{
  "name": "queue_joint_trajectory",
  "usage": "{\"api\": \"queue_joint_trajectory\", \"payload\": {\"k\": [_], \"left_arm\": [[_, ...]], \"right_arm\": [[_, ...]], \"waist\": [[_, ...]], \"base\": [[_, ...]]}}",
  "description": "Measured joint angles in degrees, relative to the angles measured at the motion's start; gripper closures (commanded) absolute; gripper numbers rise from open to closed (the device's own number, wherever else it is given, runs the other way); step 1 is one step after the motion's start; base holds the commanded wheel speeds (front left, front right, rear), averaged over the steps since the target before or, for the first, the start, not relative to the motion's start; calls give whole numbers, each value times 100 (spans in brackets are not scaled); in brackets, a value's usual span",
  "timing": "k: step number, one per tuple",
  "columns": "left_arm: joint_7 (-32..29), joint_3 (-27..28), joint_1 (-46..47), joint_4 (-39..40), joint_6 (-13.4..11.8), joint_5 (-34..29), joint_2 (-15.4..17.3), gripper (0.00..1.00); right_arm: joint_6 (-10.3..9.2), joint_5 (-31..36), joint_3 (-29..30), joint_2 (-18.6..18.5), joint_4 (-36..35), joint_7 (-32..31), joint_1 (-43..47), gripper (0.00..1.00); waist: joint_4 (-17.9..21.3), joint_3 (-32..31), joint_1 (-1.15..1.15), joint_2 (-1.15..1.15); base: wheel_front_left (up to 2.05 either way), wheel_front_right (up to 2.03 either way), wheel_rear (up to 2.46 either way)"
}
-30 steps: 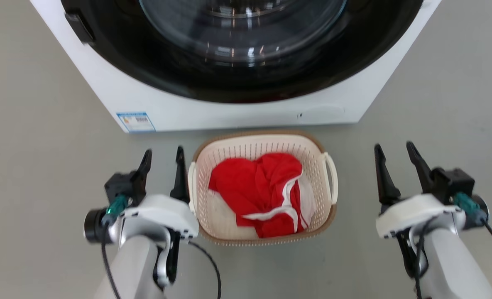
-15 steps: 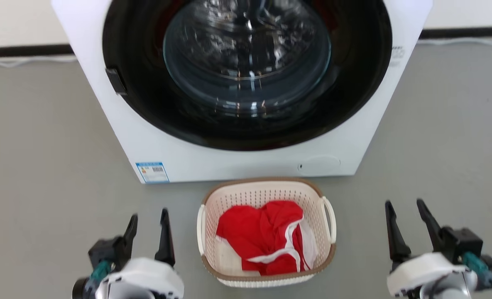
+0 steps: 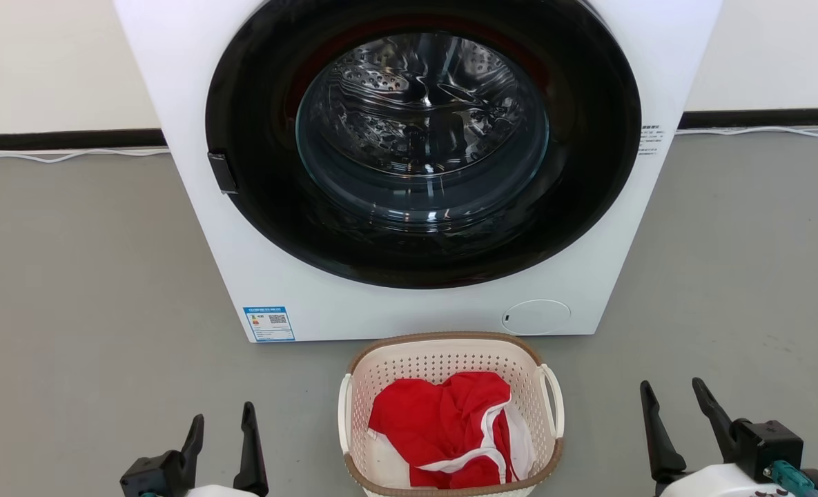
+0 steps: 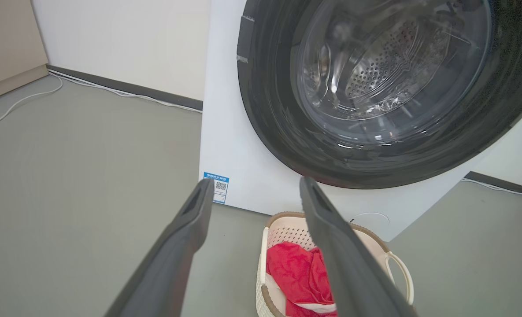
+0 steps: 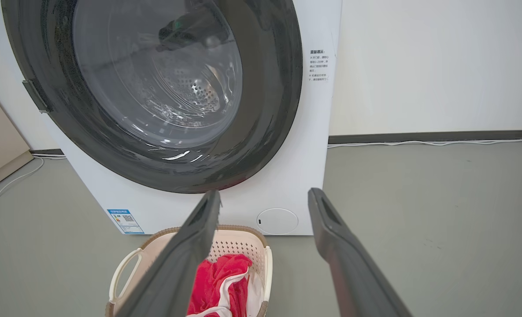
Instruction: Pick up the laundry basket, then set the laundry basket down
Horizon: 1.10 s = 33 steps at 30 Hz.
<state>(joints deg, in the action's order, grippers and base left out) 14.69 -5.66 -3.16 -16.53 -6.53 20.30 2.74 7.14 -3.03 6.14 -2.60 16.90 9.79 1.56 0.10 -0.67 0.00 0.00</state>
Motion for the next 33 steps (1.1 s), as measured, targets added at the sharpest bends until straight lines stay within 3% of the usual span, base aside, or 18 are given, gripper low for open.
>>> {"api": "queue_joint_trajectory", "payload": {"k": [5,6,13,33], "left_arm": [[0,71,0,45,0,34,0,0],[0,83,0,65,0,33,1,100],[-48,85,-146,-263,1,93,-65,100],[-361,215,-137,-234,181,1222,-63,100]], "right_arm": [[0,-2,-5,7,-111,-80,77,0],[0,-2,-8,7,-127,-98,77,100],[-5,-67,-30,60,223,-164,225,100],[-7,-1478,-21,63,188,-357,190,100]], "waist": [[-14,-28,0,0],[-9,-32,0,0],[-5,-39,0,0],[-5,-18,-1,0]], "base": [[0,0,0],[0,0,0],[0,0,0],[0,0,0]]}}
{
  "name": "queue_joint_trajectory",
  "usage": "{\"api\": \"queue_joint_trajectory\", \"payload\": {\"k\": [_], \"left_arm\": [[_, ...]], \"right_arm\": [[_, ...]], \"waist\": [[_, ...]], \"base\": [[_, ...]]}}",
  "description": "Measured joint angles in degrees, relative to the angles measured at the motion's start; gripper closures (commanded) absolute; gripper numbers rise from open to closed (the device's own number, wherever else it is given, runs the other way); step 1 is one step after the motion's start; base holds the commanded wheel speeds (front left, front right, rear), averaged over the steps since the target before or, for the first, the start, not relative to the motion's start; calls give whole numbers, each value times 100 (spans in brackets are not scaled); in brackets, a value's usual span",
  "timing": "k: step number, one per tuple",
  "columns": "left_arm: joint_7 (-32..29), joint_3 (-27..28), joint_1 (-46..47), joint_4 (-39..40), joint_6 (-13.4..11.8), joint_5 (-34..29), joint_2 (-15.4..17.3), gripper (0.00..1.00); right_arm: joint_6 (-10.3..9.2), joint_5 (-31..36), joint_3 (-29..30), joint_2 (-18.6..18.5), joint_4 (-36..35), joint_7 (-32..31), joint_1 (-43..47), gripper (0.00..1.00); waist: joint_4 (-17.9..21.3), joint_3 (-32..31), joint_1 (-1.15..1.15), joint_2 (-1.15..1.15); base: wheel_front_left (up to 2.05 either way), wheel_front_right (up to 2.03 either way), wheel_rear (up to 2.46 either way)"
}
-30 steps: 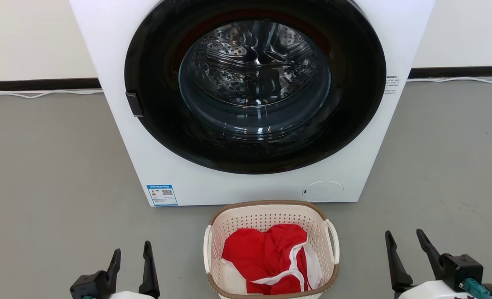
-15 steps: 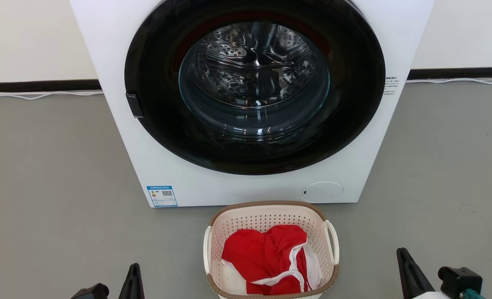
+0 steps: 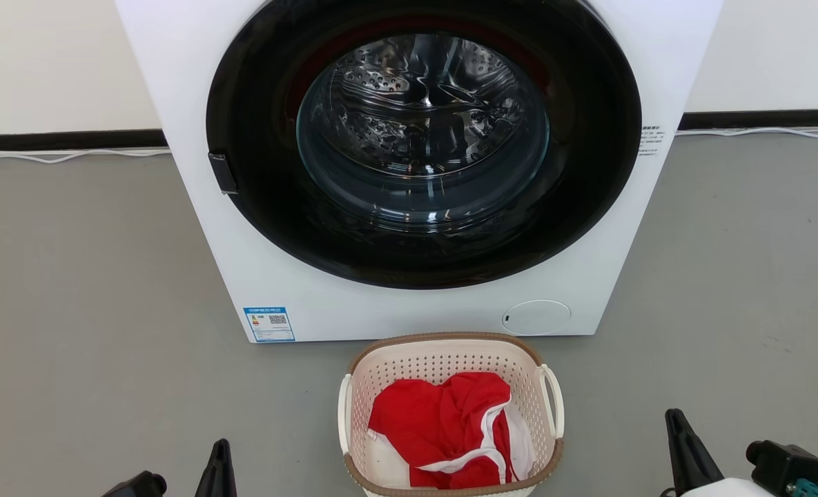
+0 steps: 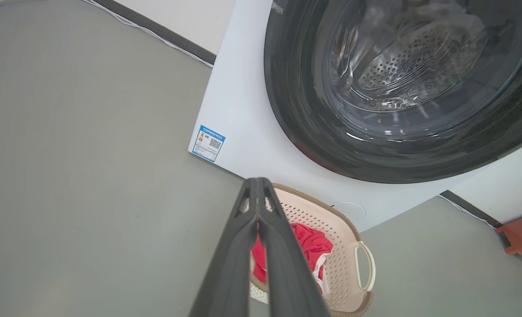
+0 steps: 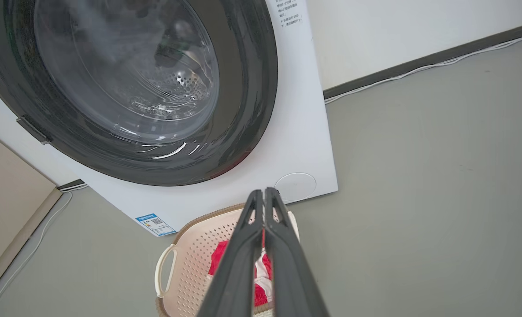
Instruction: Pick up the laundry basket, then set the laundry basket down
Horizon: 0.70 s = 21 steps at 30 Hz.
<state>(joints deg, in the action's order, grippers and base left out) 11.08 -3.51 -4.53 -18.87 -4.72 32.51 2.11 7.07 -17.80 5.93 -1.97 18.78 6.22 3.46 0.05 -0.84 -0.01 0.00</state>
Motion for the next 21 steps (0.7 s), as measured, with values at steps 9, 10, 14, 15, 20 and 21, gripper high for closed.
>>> {"api": "queue_joint_trajectory", "payload": {"k": [9,10,14,15,20,21], "left_arm": [[-158,70,47,18,124,490,1,100],[-181,77,49,22,127,556,1,100],[-256,114,60,35,178,779,1,100],[-259,123,66,40,178,827,1,100],[-353,164,134,52,244,1167,1,100],[-369,171,149,60,268,1224,2,100]], "right_arm": [[0,-632,9,-1,-19,-119,-14,100],[0,-703,9,-1,-21,-121,-17,100],[0,-977,19,-1,-41,-171,-32,100],[0,-1054,21,-1,-46,-179,-33,100],[0,-1472,40,-1,-67,-258,-77,100],[0,-1548,42,-1,-73,-278,-103,100]], "waist": [[0,9,0,0],[0,10,0,0],[-1,14,0,0],[-1,15,0,0],[-1,21,1,0],[-1,22,0,0]], "base": [[0,0,0],[0,0,0],[0,0,0],[0,0,0],[0,0,0],[0,0,0]]}}
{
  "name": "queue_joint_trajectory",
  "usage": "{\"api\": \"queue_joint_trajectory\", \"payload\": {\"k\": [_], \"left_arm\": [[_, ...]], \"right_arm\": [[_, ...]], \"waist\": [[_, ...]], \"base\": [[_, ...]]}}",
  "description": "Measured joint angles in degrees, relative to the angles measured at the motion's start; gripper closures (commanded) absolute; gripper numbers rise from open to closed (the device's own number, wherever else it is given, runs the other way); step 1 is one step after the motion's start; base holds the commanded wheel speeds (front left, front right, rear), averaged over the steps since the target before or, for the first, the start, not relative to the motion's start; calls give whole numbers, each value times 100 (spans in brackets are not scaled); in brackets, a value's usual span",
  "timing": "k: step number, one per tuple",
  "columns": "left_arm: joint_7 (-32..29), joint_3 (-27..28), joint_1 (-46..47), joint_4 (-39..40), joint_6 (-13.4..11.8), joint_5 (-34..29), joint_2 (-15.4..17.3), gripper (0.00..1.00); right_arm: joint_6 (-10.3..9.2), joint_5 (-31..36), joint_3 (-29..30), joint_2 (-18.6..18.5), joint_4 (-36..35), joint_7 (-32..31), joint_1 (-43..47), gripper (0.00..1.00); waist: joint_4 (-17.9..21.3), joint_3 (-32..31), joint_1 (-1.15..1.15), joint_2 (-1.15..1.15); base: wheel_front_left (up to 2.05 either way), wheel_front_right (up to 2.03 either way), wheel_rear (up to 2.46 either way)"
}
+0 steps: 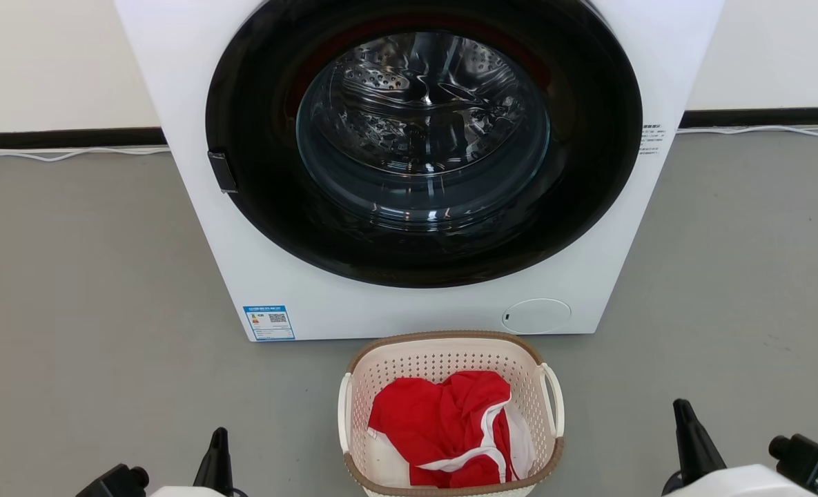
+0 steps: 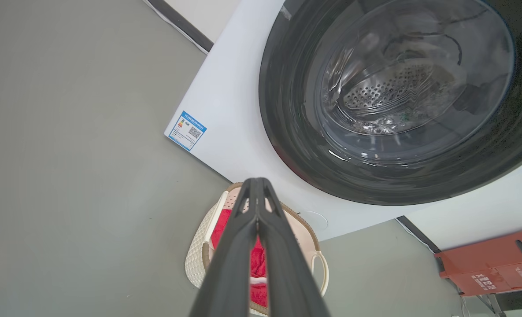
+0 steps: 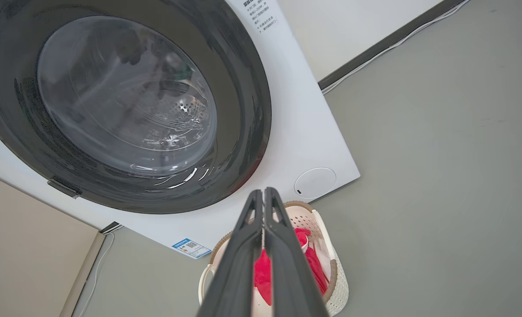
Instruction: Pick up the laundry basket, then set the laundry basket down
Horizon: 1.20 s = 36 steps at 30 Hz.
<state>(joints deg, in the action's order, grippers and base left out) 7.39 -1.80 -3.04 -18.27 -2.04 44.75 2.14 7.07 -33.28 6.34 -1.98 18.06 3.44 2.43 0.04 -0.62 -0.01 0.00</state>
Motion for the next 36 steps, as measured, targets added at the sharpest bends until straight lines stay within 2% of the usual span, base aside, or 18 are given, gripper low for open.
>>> {"api": "queue_joint_trajectory", "payload": {"k": [36], "left_arm": [[-594,272,255,116,364,1996,3,100]], "right_arm": [[0,-2463,66,-2,-88,-400,-255,100]], "waist": [[-2,34,1,0]], "base": [[0,0,0]]}}
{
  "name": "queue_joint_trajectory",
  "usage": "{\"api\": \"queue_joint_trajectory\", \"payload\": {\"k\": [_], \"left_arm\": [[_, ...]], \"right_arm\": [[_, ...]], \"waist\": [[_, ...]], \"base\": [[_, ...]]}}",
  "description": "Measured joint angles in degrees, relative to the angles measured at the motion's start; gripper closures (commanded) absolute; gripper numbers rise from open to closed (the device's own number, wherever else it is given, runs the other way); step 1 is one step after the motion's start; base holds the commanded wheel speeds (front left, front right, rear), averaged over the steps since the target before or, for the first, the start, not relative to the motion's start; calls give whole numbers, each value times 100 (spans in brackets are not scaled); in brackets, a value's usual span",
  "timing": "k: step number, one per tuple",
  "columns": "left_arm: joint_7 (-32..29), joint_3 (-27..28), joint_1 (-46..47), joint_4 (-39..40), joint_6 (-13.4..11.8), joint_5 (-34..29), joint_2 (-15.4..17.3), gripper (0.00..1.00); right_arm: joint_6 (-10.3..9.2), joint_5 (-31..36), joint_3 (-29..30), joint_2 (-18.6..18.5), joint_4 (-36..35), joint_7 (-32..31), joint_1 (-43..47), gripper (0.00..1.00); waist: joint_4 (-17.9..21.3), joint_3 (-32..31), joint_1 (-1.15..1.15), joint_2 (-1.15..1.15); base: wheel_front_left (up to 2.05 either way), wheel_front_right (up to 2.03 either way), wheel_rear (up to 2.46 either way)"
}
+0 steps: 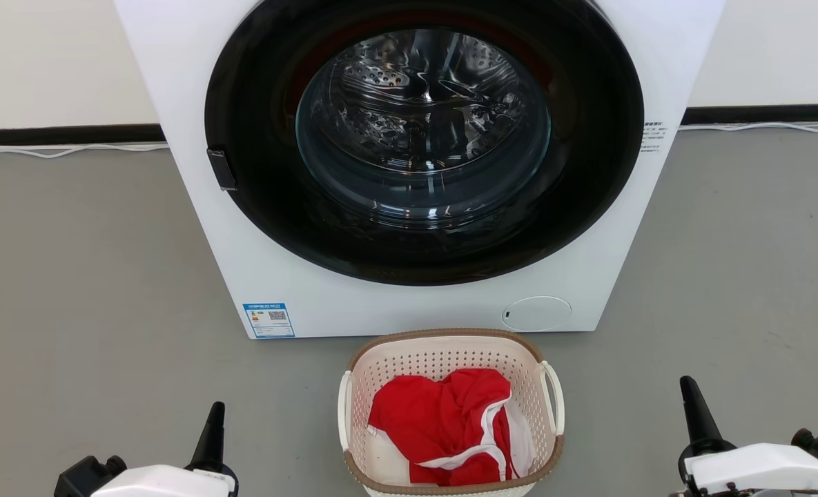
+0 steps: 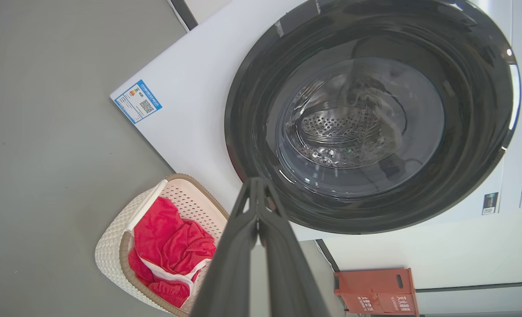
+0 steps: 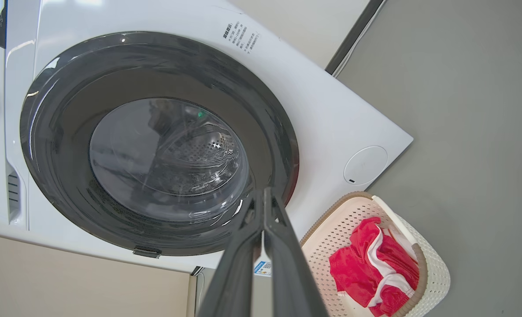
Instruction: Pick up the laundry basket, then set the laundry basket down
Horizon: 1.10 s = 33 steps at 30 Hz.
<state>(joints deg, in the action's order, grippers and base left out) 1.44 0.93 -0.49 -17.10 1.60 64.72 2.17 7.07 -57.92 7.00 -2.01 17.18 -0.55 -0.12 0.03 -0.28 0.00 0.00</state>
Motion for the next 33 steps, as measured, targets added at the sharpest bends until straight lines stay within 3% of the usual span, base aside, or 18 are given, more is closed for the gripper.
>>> {"api": "queue_joint_trajectory", "payload": {"k": [33], "left_arm": [[-505,261,243,93,354,1850,1,100]], "right_arm": [[0,-2327,41,-8,-81,-356,-253,100]], "waist": [[-2,32,0,0]], "base": [[0,0,0]]}}
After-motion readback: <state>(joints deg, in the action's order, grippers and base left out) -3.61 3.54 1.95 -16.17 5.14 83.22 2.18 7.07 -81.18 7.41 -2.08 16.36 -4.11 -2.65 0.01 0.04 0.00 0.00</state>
